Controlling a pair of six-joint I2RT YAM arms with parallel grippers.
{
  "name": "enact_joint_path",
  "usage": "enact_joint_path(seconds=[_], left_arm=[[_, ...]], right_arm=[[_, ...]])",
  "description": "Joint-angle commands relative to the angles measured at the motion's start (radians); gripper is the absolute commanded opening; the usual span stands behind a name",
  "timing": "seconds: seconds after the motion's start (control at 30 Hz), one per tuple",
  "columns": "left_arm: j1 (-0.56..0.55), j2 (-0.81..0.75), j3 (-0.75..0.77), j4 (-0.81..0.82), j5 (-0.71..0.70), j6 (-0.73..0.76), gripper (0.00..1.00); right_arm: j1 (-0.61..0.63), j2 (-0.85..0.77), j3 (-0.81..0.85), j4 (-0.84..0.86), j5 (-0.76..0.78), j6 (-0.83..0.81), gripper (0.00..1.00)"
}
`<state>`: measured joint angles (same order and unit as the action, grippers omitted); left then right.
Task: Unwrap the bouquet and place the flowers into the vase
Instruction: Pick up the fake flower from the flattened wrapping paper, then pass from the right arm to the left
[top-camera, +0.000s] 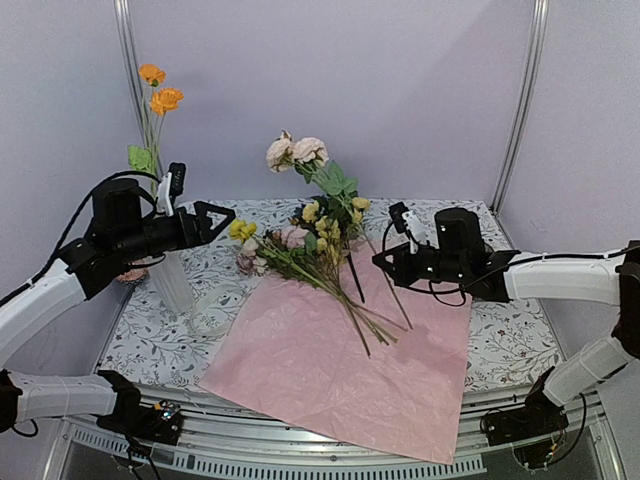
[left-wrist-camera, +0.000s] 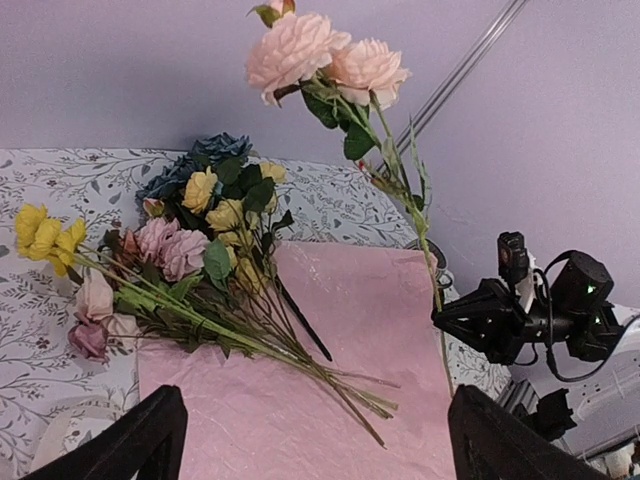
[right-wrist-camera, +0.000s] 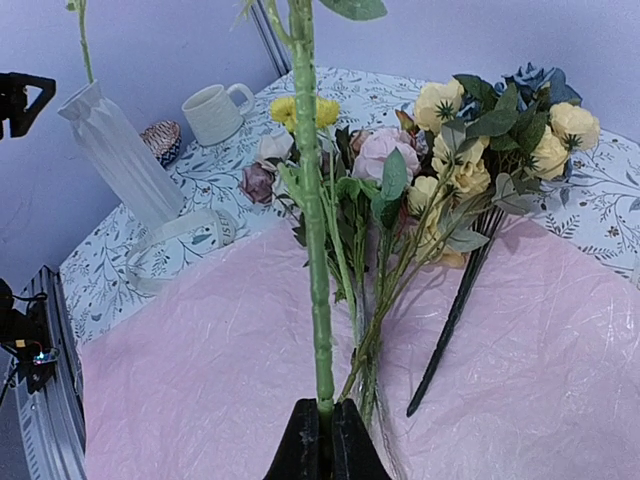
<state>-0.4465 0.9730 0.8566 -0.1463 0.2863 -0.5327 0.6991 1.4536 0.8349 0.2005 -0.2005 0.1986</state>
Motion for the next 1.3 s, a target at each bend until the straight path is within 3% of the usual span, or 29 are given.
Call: enact_joint_path(seconds=[0.0, 0.27, 0.67, 0.93, 1.07, 1.27], left_arm=[[-0.050, -0.010, -0.036, 0.104, 0.027, -0.004, 0.94], [-0.146, -0.006, -0.100, 0.271, 0.002, -0.036, 0.98], [-0.316, 0.059, -0.178, 0.647, -0.108, -0.042, 0.98], [-0.379, 0.198, -0.091, 0.784, -0.121, -0.011, 0.95], [-0.398, 0.278, -0.030, 0.797, -0.094, -0.011, 0.90], [-0.434, 0.368, 0.039, 0.834, -0.066, 0.007, 0.70]], right_arm=[[-0.004, -0.084, -0.046, 0.135, -0.059, 0.010, 0.03], [-0.003, -0.191, -0.136, 0.263, -0.158, 0.048, 0.03], [0.070, -0.216, -0.185, 0.424, -0.160, 0.137, 0.03], [0.120, -0.155, -0.159, 0.504, -0.185, 0.187, 0.03], [0.138, -0.131, -0.141, 0.512, -0.199, 0.189, 0.03], [0.169, -0.117, -0.136, 0.524, -0.175, 0.173, 0.03]])
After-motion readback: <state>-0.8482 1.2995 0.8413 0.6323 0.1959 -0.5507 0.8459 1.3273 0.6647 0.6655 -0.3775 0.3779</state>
